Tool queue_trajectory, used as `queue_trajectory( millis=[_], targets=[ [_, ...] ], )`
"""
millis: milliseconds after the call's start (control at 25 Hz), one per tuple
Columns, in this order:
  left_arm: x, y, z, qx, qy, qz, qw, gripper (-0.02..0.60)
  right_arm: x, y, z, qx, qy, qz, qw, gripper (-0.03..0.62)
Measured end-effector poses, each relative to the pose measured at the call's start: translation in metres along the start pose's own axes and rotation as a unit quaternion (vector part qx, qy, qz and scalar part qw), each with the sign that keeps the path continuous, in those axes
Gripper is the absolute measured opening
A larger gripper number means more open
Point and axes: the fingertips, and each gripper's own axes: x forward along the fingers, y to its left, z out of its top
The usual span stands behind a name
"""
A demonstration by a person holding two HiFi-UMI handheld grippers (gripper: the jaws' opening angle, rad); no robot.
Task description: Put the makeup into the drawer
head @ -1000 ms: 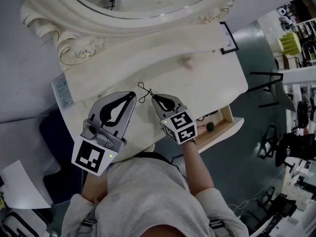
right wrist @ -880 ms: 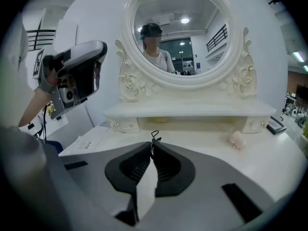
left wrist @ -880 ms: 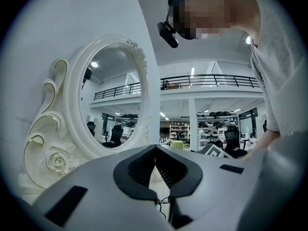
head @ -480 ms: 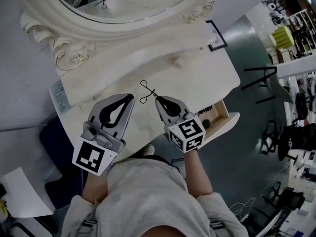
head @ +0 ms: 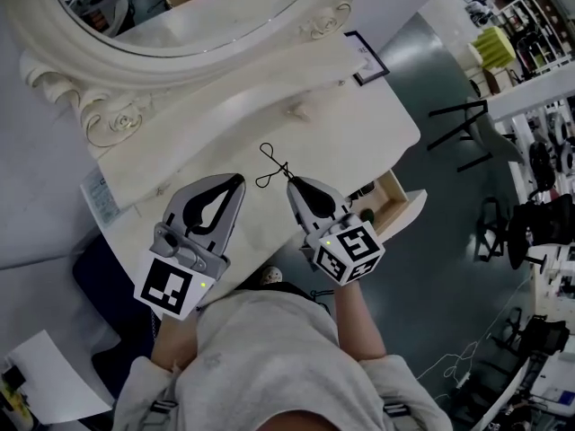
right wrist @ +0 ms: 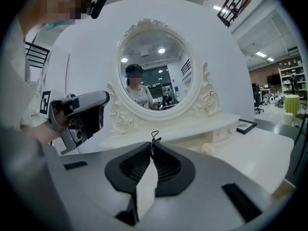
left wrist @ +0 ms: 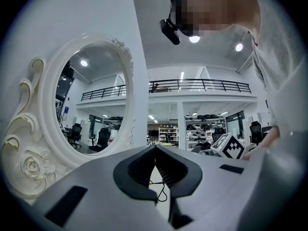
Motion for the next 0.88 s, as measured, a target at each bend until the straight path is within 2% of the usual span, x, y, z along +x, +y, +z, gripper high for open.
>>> queue_trajectory(
  millis=[440,880],
  targets=[
    [0.025,-0.018,0.005,0.000,-0.018,-0.069,0.9974,0.014,-0.038,-0.020,0.020,0.019,-0.062,-0.059,0.996,0.034],
    [0.066,-0.068,0.015,0.010,-0.034,-0.111,0.9932,0.014,-0.102,-0.068,0.019,0.031,-0.088,-0.107,0.990,0.033]
  ],
)
